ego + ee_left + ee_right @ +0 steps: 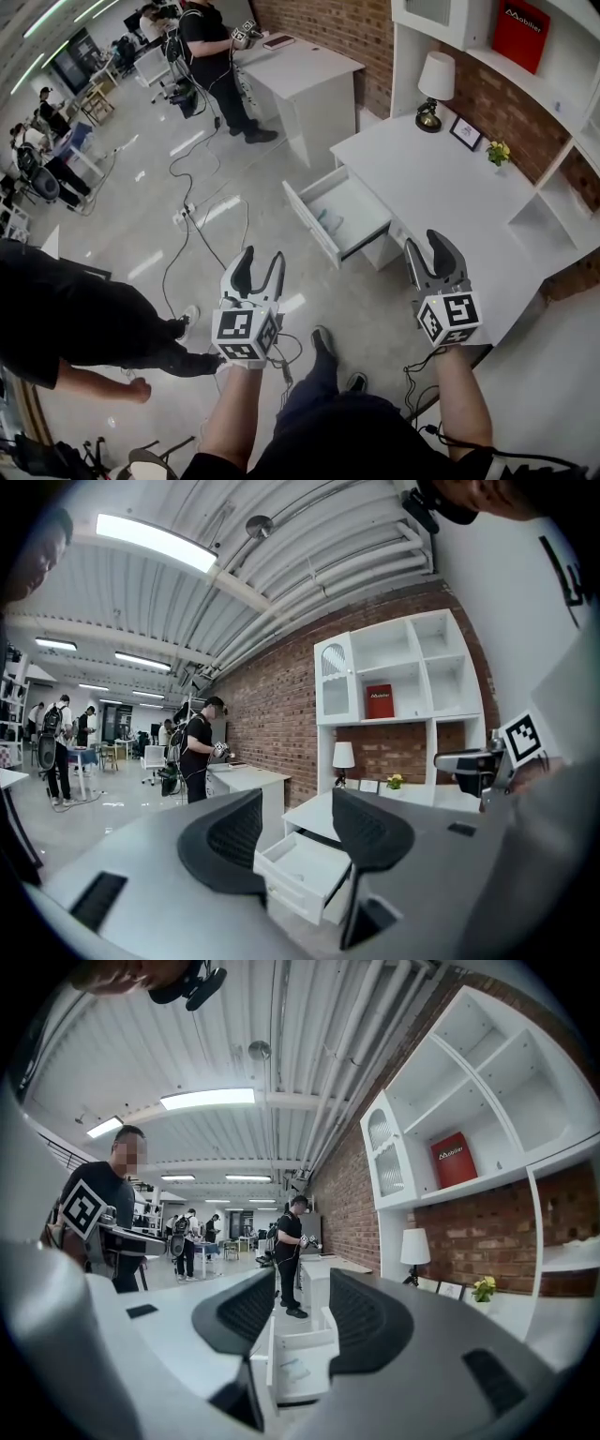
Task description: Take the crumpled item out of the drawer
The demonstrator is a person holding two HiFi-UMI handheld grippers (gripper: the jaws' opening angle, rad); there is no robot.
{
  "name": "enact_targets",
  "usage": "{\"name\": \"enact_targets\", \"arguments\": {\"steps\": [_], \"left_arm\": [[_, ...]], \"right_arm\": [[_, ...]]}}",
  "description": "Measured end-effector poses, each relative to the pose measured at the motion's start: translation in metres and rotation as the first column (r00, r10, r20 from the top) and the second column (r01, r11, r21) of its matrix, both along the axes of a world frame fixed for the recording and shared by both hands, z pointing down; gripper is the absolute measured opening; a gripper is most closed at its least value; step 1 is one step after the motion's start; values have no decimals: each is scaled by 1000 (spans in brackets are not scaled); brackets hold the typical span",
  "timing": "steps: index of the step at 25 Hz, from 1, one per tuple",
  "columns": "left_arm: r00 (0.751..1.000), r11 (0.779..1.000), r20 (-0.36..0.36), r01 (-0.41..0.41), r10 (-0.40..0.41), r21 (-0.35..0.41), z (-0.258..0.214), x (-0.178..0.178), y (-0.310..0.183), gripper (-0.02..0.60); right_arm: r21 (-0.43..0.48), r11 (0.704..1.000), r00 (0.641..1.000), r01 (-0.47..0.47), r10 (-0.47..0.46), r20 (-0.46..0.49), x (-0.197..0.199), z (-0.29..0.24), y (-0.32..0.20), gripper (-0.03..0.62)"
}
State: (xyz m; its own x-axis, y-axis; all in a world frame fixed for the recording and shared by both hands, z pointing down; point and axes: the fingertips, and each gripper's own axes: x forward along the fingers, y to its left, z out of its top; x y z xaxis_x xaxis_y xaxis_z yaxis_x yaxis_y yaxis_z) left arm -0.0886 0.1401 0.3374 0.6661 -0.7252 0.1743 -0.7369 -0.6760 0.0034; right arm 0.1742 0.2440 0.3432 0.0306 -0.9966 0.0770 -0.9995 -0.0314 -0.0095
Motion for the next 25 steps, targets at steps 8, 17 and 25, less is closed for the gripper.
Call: {"name": "enact_targets", "arguments": {"steps": [8,17,25], "left_arm": [[1000,999,-15,-11,10,-44,27,14,-86,216],[1000,994,-20,-25,23,-104,58,13,-185,216],[1000,984,-20,-16,13,-180,93,-1,-243,216]], "right_arm": [[-53,999,999,4,-7,-54,9,20,-74,179],[-156,988,997,7,-20,-79,1,54,-172,179],[-268,963,994,5,-33,-100,-9,82,-235,179]]}}
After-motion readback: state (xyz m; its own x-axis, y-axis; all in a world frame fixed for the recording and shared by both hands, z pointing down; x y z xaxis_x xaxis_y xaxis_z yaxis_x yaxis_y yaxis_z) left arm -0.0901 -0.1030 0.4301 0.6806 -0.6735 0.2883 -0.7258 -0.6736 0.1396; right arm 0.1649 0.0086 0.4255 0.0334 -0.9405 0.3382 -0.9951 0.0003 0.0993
